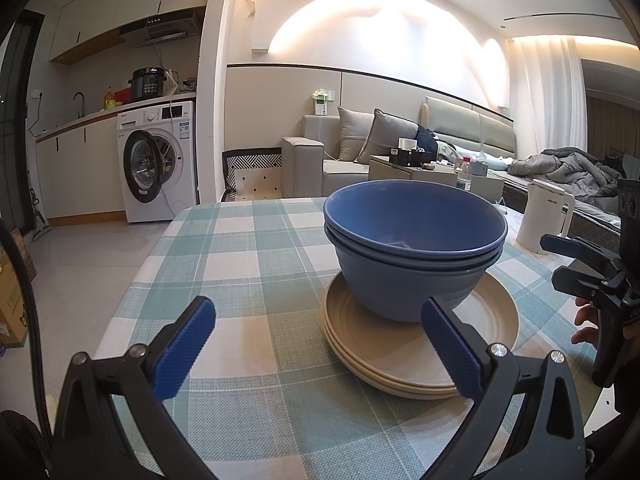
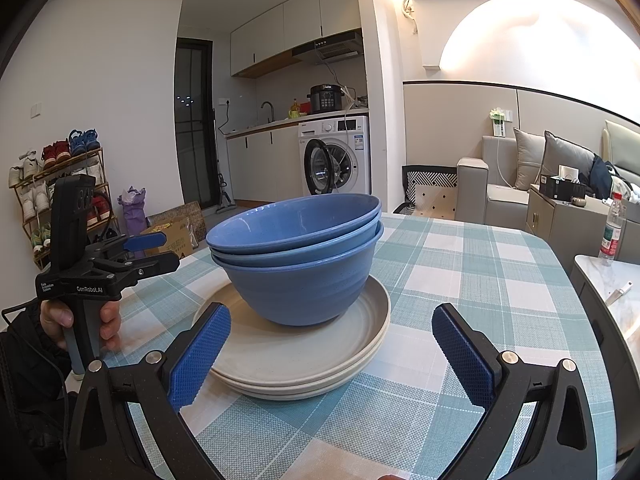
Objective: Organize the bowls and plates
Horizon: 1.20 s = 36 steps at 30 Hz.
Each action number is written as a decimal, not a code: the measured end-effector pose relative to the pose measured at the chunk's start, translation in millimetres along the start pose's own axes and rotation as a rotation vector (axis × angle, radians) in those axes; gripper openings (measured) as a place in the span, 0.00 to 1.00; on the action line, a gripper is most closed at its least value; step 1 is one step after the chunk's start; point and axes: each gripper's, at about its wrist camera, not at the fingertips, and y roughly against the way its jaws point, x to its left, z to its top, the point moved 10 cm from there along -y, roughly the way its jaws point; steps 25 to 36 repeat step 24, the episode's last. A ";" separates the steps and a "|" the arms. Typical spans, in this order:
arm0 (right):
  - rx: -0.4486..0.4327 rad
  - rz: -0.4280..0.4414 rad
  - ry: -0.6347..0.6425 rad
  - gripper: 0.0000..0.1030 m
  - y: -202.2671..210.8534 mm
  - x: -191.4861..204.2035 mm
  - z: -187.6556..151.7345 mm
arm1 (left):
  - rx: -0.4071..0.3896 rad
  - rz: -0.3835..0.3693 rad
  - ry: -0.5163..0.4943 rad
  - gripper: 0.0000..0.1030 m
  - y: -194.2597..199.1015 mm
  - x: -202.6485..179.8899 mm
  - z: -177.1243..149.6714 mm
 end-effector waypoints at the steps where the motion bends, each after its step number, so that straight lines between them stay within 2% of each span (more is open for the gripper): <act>1: 0.000 0.000 0.000 1.00 0.0 0.0 0.0 | -0.001 0.000 0.000 1.00 0.1 0.1 0.1; 36: 0.002 0.000 0.002 1.00 -1.2 -0.7 -0.2 | -0.013 0.013 -0.002 1.00 2.8 1.9 3.0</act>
